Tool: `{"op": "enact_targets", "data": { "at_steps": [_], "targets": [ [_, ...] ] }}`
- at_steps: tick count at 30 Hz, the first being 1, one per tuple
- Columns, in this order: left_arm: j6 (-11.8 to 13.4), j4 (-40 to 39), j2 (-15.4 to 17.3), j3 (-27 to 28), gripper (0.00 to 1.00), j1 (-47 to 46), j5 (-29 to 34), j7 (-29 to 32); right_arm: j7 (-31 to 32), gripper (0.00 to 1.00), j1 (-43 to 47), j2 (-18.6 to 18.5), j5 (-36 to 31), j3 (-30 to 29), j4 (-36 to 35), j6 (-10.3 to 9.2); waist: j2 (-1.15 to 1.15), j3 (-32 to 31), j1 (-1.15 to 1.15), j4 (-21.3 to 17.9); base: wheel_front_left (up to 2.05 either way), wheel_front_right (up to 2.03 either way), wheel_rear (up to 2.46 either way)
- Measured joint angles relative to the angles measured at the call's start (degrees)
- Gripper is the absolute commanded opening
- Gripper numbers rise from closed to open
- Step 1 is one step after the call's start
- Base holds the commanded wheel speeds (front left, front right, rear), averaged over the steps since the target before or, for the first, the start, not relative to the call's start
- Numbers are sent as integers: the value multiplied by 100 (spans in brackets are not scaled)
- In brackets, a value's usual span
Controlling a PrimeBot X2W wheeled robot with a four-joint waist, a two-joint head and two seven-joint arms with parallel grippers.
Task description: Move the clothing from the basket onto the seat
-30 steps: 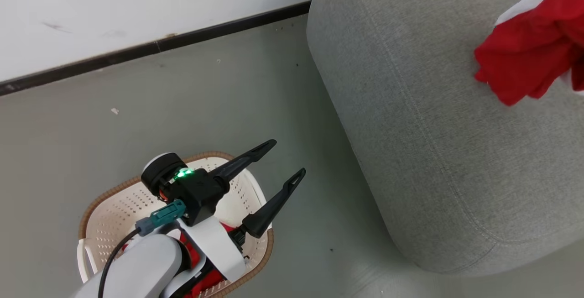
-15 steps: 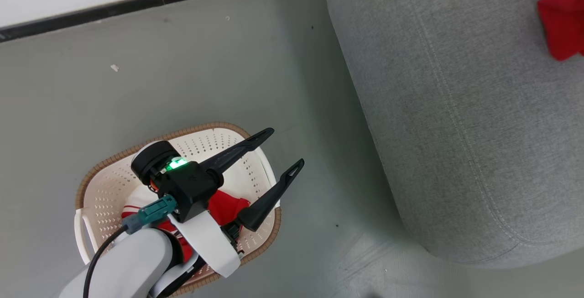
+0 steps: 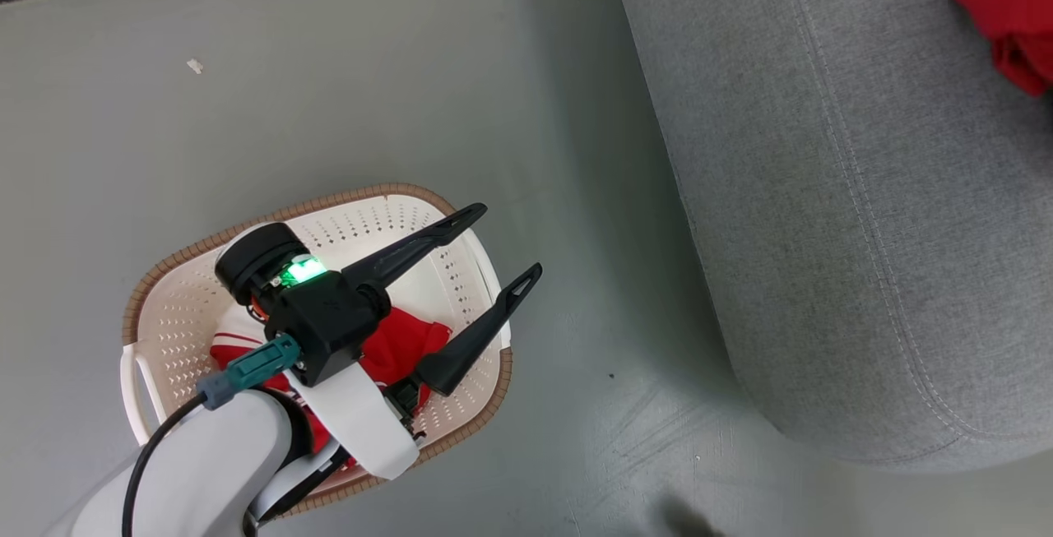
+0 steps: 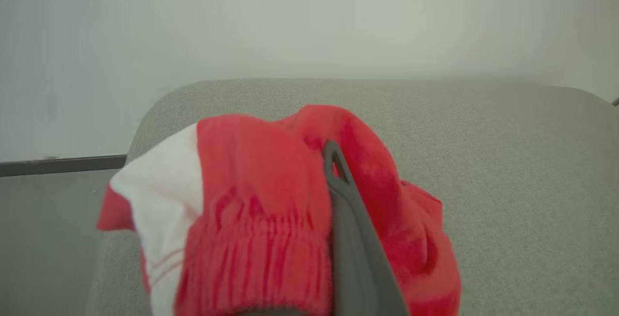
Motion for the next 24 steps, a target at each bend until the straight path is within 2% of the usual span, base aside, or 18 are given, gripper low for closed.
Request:
{"op": "enact_targets", "data": {
  "at_steps": [6,14,15,17,20,21,22,24],
  "targets": [
    [-16,-20,92,5,100,-86,9,12,0,0,-2,124,-78,255,236,0,0,106,0,-23,0,0,0],
    [-44,27,94,2,100,-88,7,-36,156,0,-12,91,-37,385,527,0,0,57,0,-43,0,0,0],
    [-67,40,93,1,100,-88,7,-56,215,4,-16,91,-2,409,547,0,0,45,0,-45,0,0,0],
    [-67,68,92,-1,100,-88,4,-92,328,36,-30,85,35,499,620,0,0,18,0,-48,0,0,0],
    [-67,105,83,-4,100,-88,-1,-129,467,47,-30,76,174,588,675,0,0,-32,0,-54,0,0,0],
    [-67,116,79,-4,100,-88,-1,-136,523,82,-30,73,209,597,695,0,0,-50,0,-56,0,0,0],
    [-67,130,75,-5,100,-88,-1,-174,597,100,-30,56,260,626,724,0,0,-70,0,-58,0,0,0],
    [-68,163,66,-7,100,-88,-1,-187,681,100,-27,14,307,695,751,0,0,-113,0,-62,0,0,0]
  ]
}}
